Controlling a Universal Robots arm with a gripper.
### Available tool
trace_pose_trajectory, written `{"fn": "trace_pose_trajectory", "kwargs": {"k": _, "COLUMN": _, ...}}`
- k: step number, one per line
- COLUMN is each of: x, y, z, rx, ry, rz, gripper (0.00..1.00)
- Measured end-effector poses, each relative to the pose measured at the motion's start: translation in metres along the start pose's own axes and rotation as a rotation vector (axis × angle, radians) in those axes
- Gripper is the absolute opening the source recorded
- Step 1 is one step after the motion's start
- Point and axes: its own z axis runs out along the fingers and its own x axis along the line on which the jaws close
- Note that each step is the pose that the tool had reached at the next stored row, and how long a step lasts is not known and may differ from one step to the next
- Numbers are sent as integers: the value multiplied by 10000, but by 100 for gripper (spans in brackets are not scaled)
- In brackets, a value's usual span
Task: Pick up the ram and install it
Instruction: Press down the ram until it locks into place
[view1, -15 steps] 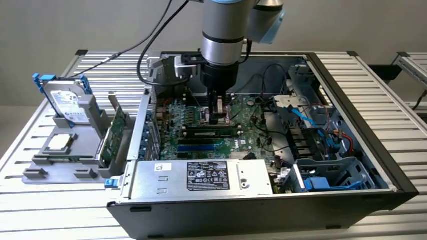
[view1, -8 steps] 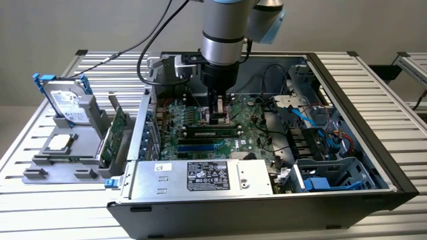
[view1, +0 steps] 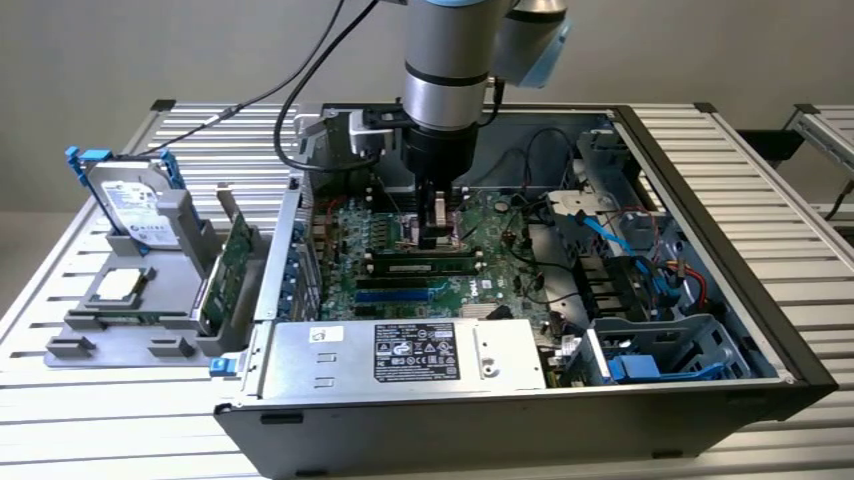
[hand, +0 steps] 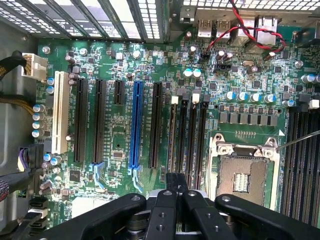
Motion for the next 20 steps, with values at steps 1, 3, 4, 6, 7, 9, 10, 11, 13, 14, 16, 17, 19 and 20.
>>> {"fn": "trace_pose_trajectory", "kwargs": {"k": 1, "x": 0, "y": 0, "z": 0, "rx": 0, "ry": 0, "rz": 6, "gripper": 11}}
{"fn": "trace_pose_trajectory", "kwargs": {"k": 3, "x": 0, "y": 0, "z": 0, "rx": -13, "ry": -11, "rz": 289, "gripper": 11}}
{"fn": "trace_pose_trajectory", "kwargs": {"k": 4, "x": 0, "y": 0, "z": 1, "rx": -21, "ry": -18, "rz": 469, "gripper": 11}}
{"fn": "trace_pose_trajectory", "kwargs": {"k": 6, "x": 0, "y": 0, "z": 2, "rx": -35, "ry": -35, "rz": 824, "gripper": 11}}
{"fn": "trace_pose_trajectory", "kwargs": {"k": 7, "x": 0, "y": 0, "z": 2, "rx": -43, "ry": -42, "rz": 997, "gripper": 11}}
{"fn": "trace_pose_trajectory", "kwargs": {"k": 9, "x": 0, "y": 0, "z": 2, "rx": -57, "ry": -57, "rz": 1336, "gripper": 11}}
{"fn": "trace_pose_trajectory", "kwargs": {"k": 10, "x": 0, "y": 0, "z": 2, "rx": -64, "ry": -64, "rz": 1495, "gripper": 11}}
{"fn": "trace_pose_trajectory", "kwargs": {"k": 11, "x": 0, "y": 0, "z": 2, "rx": -71, "ry": -70, "rz": 1651, "gripper": 11}}
{"fn": "trace_pose_trajectory", "kwargs": {"k": 13, "x": 0, "y": 0, "z": 2, "rx": -83, "ry": -84, "rz": 1951, "gripper": 11}}
{"fn": "trace_pose_trajectory", "kwargs": {"k": 14, "x": 0, "y": 0, "z": 2, "rx": -89, "ry": -91, "rz": 2099, "gripper": 11}}
{"fn": "trace_pose_trajectory", "kwargs": {"k": 16, "x": 0, "y": 0, "z": 2, "rx": -101, "ry": -103, "rz": 2394, "gripper": 11}}
{"fn": "trace_pose_trajectory", "kwargs": {"k": 17, "x": 0, "y": 0, "z": 2, "rx": -108, "ry": -110, "rz": 2546, "gripper": 11}}
{"fn": "trace_pose_trajectory", "kwargs": {"k": 19, "x": 0, "y": 0, "z": 2, "rx": -120, "ry": -122, "rz": 2842, "gripper": 11}}
{"fn": "trace_pose_trajectory", "kwargs": {"k": 20, "x": 0, "y": 0, "z": 2, "rx": -126, "ry": -129, "rz": 3000, "gripper": 11}}
